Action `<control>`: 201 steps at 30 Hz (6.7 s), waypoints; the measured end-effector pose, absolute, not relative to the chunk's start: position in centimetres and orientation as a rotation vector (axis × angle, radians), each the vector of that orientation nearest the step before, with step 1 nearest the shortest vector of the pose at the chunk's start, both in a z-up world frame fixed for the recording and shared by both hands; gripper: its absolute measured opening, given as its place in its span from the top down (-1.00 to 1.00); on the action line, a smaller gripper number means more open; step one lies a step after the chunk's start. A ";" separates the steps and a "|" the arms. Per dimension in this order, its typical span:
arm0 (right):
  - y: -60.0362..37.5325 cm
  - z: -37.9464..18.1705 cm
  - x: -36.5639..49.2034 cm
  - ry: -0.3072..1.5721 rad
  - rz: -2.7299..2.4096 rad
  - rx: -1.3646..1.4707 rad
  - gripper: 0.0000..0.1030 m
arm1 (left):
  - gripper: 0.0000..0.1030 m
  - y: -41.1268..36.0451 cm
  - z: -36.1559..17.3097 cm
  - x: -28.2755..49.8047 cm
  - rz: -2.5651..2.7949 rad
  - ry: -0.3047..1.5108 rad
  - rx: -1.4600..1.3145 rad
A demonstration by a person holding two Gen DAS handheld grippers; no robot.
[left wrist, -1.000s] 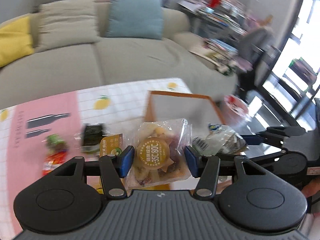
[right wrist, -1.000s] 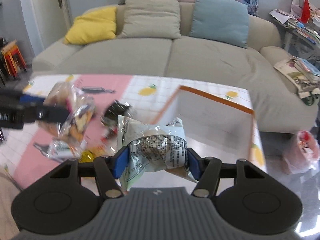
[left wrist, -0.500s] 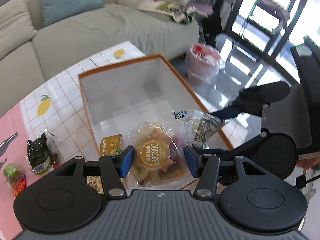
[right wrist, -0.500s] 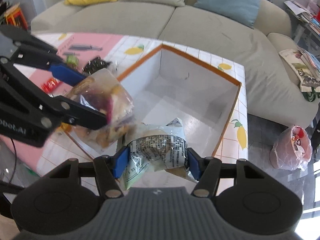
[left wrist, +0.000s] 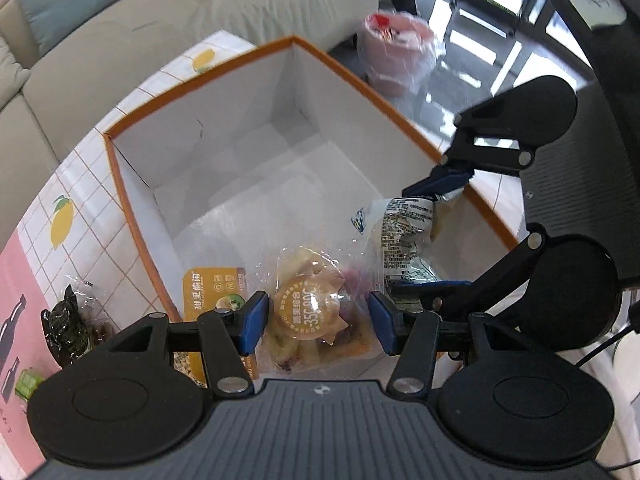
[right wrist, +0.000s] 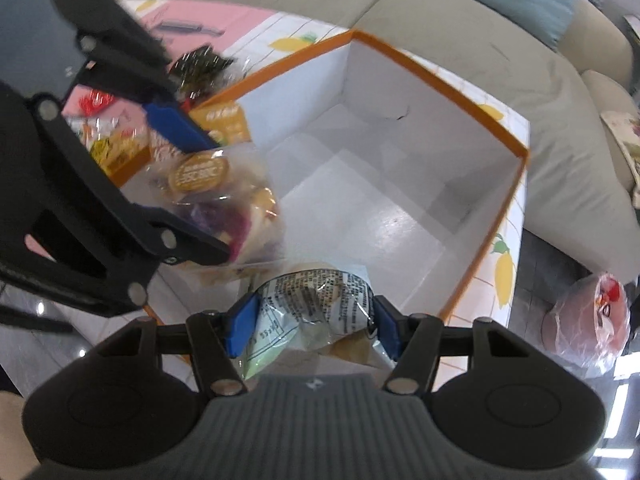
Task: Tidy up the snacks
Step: 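Carry both bags over the orange box and open both tools to drop them, then withdraw both tools from the box back over the table, then grasp the yellow-labelled waffle pack with the left tool while the right tool grasps the clear rice-cracker pack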
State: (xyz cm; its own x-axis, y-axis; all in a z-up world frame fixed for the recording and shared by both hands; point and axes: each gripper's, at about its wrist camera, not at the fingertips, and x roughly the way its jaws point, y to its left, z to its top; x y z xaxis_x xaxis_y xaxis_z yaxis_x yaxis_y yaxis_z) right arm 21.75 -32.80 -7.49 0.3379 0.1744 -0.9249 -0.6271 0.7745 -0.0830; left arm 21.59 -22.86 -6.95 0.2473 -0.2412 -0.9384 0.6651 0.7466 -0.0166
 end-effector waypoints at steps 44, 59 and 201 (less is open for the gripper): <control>-31.0 -2.1 16.3 0.971 0.298 -0.271 -0.84 | -0.67 -11.7 2.1 16.0 -0.459 0.995 0.125; -24.0 -0.7 10.2 0.759 0.204 0.004 -0.90 | -0.63 -0.2 0.5 10.2 -0.235 0.947 -0.125; -14.6 -12.6 10.7 0.917 0.286 -0.051 -0.44 | -0.68 5.0 -12.2 9.5 0.033 1.005 -0.468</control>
